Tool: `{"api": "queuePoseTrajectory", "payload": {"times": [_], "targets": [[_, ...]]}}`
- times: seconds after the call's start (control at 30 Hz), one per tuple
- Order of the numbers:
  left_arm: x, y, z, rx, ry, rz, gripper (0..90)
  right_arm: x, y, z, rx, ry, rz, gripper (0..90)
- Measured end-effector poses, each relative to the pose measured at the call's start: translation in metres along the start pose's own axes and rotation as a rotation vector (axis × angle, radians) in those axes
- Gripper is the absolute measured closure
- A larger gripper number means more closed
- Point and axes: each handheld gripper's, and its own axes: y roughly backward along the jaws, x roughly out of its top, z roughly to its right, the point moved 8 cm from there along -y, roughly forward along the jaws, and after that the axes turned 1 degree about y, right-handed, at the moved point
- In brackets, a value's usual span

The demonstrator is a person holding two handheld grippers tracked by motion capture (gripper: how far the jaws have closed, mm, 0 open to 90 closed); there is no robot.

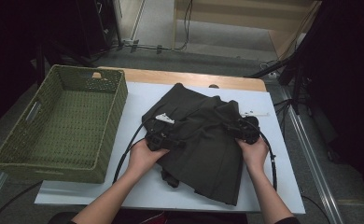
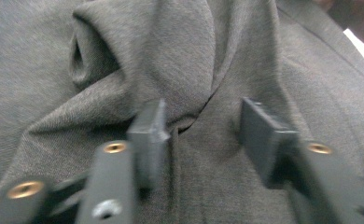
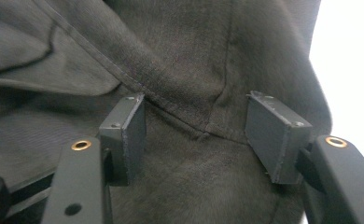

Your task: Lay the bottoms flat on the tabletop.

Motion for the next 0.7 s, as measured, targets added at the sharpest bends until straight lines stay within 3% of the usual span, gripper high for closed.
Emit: {"api": "queuePoseTrajectory", "payload": {"times": [0.1, 0.17, 0.2, 0.23, 0.3, 0.4, 0.5, 0.67, 0.7], "targets": [[-0.004, -0.004, 0.004, -0.039, 0.011, -0.035, 73.8, -0.002, -0.007, 0.001, -0.032, 0.023, 0.015, 42.2], [-0.007, -0.007, 0.009, -0.057, 0.011, -0.067, 84.4, -0.003, -0.009, 0.001, -0.066, 0.058, 0.016, 51.5], [-0.007, -0.006, 0.013, -0.091, 0.019, -0.075, 90.0, -0.003, -0.008, 0.003, -0.077, 0.062, 0.016, 56.1], [-0.006, -0.004, 0.017, -0.117, 0.027, -0.071, 90.0, -0.003, -0.008, 0.004, -0.071, 0.051, 0.017, 59.6], [-0.002, 0.000, 0.029, -0.158, 0.014, -0.063, 90.0, -0.001, -0.005, 0.009, -0.040, 0.013, 0.009, 75.4], [0.002, 0.003, 0.049, -0.208, -0.020, -0.062, 90.0, -0.002, 0.000, 0.015, 0.013, -0.055, -0.027, 82.6], [0.002, 0.001, 0.059, -0.217, -0.041, -0.073, 90.0, 0.002, 0.009, 0.020, 0.021, -0.074, -0.036, 83.7], [0.009, 0.009, 0.060, -0.198, -0.057, -0.040, 89.6, 0.006, 0.026, 0.030, 0.014, -0.085, -0.012, 83.8], [0.012, 0.013, 0.059, -0.187, -0.056, -0.026, 83.6, 0.007, 0.031, 0.033, 0.007, -0.084, -0.003, 83.9]]}}
